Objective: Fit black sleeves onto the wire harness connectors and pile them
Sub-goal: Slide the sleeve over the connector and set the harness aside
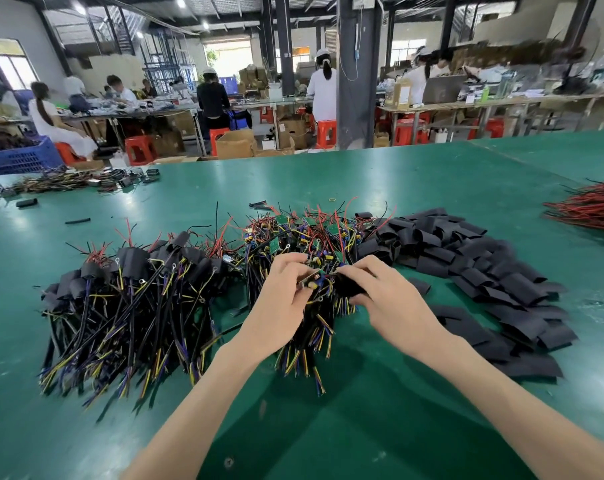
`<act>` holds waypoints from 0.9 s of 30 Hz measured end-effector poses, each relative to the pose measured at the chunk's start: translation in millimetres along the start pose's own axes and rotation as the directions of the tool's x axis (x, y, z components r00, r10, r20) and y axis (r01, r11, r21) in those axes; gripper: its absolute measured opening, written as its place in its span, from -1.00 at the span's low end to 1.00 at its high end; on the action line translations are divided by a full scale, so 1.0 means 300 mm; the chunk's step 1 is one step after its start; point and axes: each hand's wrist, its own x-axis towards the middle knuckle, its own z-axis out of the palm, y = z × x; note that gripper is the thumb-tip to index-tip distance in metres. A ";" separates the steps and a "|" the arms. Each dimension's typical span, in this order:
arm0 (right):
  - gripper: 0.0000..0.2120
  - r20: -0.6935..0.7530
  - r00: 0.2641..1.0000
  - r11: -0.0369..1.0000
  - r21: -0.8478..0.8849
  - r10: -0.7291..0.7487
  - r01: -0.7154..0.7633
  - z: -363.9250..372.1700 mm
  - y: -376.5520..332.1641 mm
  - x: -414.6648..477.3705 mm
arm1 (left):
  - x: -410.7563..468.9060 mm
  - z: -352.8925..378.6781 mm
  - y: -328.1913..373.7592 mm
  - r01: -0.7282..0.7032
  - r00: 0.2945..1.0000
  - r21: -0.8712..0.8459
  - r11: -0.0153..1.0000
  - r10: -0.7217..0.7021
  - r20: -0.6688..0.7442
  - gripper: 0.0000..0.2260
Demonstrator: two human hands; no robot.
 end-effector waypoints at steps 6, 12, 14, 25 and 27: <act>-0.53 -0.049 0.998 0.998 0.059 0.038 -0.035 -0.013 -0.017 -0.011 | 0.003 -0.019 0.011 0.108 0.994 -0.050 0.993 -0.107 0.027 -0.75; -0.56 -0.022 0.996 0.993 0.087 0.085 -0.082 -0.008 -0.011 -0.011 | 0.002 -0.038 0.033 0.194 0.980 -0.210 0.958 -0.180 0.084 -0.88; -0.56 -0.012 0.996 0.990 0.108 0.088 -0.086 -0.005 -0.011 -0.011 | -0.001 -0.038 0.040 0.197 0.979 -0.227 0.954 -0.177 0.105 -0.87; -0.59 0.118 0.993 0.967 0.255 -0.026 -0.005 -0.013 0.009 -0.003 | -0.004 -0.053 0.037 0.179 0.978 -0.182 0.967 -0.155 0.137 -0.86; -0.59 0.110 0.993 0.967 0.253 -0.030 0.002 -0.017 0.010 -0.003 | -0.003 -0.053 0.037 0.188 0.978 -0.178 0.966 -0.167 0.126 -0.88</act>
